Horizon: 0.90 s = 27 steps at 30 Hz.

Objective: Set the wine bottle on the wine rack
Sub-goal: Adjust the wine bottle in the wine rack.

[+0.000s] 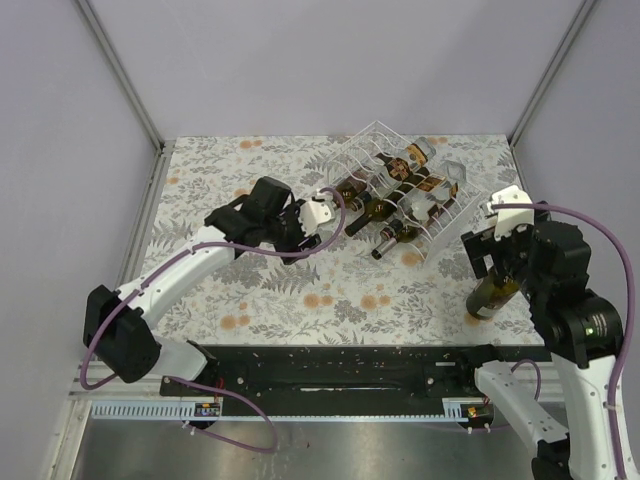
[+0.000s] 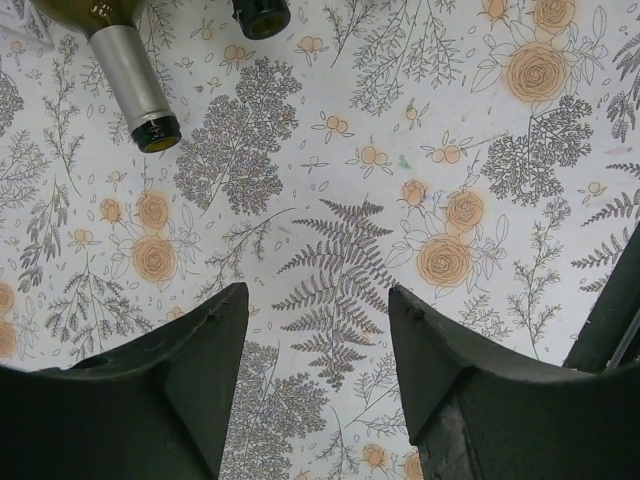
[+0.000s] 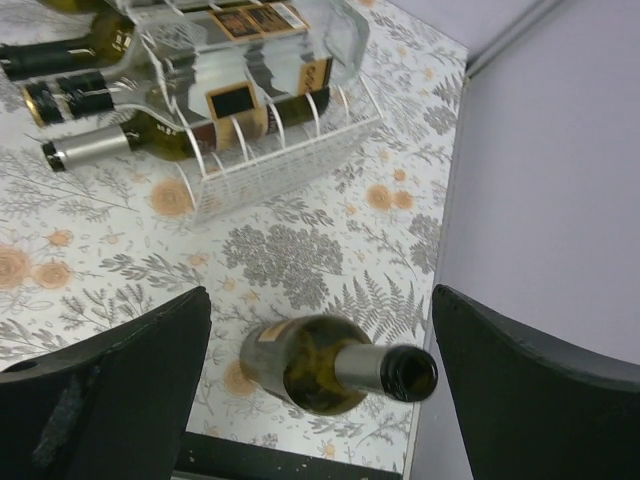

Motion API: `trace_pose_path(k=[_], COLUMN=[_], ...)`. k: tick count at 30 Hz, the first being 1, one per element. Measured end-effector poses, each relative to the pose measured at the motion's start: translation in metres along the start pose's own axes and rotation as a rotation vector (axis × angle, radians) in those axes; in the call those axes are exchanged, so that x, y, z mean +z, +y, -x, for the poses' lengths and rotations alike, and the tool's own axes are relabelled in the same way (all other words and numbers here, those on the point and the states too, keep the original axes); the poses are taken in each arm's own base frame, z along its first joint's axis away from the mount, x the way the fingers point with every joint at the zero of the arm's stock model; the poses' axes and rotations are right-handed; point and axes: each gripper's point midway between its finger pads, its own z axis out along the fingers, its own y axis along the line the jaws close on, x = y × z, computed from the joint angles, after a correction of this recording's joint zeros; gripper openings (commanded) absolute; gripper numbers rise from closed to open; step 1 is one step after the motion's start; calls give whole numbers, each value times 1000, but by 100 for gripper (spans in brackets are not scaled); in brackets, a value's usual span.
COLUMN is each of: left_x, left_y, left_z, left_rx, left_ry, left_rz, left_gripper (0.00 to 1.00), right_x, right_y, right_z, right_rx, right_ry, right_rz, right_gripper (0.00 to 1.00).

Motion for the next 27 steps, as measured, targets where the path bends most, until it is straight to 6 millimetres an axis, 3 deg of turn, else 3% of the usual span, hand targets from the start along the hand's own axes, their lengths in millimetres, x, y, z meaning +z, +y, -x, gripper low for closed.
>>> trace_pose_path(k=[10,18,27], left_x=[-1,-2,-7], left_y=[5,2,0], left_z=[9,6,10], left_rx=[8,3,8], left_ry=[-11,2,-19], left_rz=[6,-3,-9], left_gripper=[63,63,64], right_x=[-9,-14,-5], right_y=[-21,-35,-37], right_z=[-45,-60,-73], right_rx=[43,107,150], right_ry=[86,134,196], right_rz=[-166,-263,-286], right_gripper=[99,99,98])
